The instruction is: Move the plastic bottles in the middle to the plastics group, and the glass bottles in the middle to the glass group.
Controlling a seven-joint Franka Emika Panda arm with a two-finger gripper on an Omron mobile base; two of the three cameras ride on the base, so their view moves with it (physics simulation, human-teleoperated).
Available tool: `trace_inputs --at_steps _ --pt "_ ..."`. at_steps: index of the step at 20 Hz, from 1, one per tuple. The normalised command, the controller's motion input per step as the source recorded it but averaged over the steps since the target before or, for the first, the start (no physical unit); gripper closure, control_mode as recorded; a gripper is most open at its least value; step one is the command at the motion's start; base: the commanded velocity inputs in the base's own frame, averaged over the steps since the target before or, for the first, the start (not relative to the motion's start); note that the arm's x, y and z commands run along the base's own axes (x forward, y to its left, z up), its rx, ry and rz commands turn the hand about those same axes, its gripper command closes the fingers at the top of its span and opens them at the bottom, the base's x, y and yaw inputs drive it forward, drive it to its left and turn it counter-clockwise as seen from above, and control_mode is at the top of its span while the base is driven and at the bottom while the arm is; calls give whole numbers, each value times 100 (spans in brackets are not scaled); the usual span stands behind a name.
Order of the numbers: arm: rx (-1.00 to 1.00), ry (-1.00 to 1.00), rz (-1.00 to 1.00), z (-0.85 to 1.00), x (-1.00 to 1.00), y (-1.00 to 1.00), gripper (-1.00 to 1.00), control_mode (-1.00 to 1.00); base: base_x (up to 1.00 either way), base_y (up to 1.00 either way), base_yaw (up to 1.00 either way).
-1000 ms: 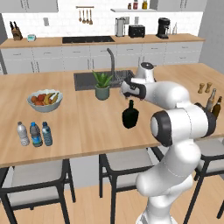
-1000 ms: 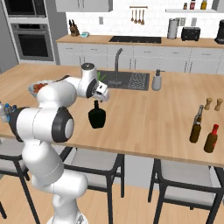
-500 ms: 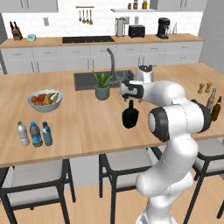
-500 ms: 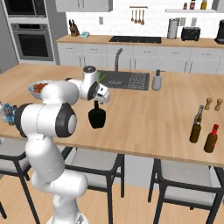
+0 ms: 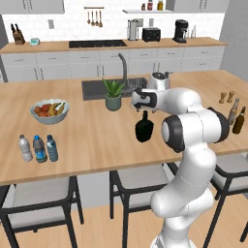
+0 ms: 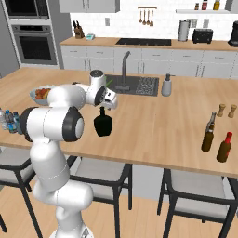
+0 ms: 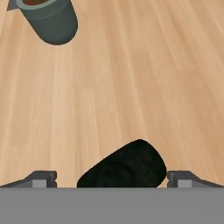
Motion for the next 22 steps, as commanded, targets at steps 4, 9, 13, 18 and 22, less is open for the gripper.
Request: trace_inputs --at_steps 4,9,13,18,22 --pt "0 0 0 0 0 0 -100 -100 0 0 0" --pt "0 3 0 -43 0 0 -100 -100 0 0 0" --pt "0 0 0 -20 0 0 -100 -100 0 0 0" --pt "0 0 0 0 0 0 -100 -100 0 0 0" --pt "0 0 0 0 0 0 100 -100 0 0 0"
